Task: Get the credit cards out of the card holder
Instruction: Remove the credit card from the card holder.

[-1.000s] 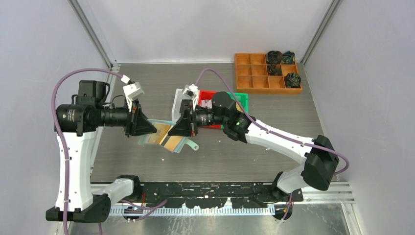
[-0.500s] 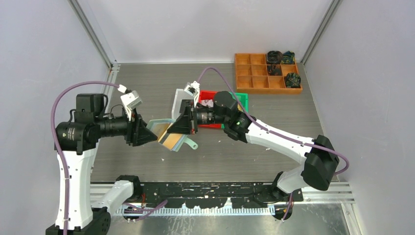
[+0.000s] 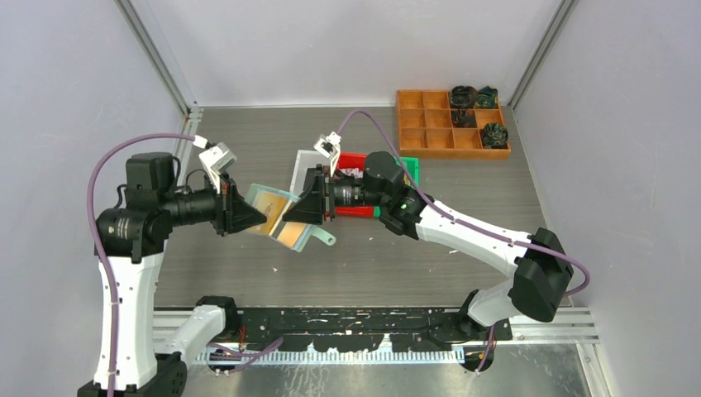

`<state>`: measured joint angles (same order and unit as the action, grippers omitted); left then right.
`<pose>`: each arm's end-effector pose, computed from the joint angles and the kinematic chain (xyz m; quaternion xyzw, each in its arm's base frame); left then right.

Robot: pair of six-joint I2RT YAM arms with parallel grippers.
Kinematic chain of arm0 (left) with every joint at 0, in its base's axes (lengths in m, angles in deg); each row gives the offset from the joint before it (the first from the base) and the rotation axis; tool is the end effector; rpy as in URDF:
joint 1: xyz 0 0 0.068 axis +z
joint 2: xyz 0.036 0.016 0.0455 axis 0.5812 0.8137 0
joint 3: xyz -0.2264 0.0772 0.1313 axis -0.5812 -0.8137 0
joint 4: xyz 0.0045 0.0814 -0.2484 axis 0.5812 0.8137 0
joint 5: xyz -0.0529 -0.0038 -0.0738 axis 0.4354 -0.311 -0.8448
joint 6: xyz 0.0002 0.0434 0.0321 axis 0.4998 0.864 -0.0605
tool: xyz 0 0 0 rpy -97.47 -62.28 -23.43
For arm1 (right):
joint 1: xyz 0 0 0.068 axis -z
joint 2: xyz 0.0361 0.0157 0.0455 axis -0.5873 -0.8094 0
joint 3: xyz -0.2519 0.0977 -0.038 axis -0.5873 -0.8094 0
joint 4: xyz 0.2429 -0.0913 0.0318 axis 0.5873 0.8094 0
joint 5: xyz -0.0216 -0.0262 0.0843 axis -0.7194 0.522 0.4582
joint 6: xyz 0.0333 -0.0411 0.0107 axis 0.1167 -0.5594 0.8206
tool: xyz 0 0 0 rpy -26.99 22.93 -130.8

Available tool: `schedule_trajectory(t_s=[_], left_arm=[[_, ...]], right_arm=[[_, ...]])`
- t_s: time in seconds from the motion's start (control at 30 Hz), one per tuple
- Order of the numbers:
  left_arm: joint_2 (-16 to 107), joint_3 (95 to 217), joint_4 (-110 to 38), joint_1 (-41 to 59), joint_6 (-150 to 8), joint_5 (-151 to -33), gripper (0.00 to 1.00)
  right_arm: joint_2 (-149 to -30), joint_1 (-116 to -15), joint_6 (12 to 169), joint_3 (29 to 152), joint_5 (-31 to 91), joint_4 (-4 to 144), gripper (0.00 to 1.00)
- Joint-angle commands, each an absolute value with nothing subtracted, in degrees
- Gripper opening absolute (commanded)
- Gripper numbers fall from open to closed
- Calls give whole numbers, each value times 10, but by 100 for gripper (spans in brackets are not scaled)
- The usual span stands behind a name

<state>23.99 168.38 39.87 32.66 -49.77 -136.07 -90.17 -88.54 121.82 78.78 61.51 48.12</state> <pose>0.1124 -0.0338 0.4377 0.2668 0.7979 -0.3835 0.3809 0.1864 0.2803 0.3623 -0.3217 0.6121 0.6482 0.3189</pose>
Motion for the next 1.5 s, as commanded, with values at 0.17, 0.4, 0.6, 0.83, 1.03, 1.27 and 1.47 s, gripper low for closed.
schedule_trajectory(t_s=[0.17,0.4,0.6,0.83,1.03,1.27,1.47], left_arm=[[237,1679,305,328,-586,-1228,0],[267,1660,306,329,-617,-1178,0],[267,1647,261,330,-694,-1229,0],[303,1668,226,336,-789,-1364,0],[289,1666,186,340,-841,-1364,1],[281,1659,167,346,-865,-1380,1],[275,1653,150,348,-884,-1392,1]], right_arm=[[-869,-814,1321,826,554,421,70],[-802,-786,1316,828,490,472,75],[-858,-800,1447,816,568,379,75],[-910,-831,1498,805,573,305,73],[-943,-838,1545,794,582,261,64],[-947,-844,1547,778,581,268,59],[-931,-845,1521,774,574,312,59]])
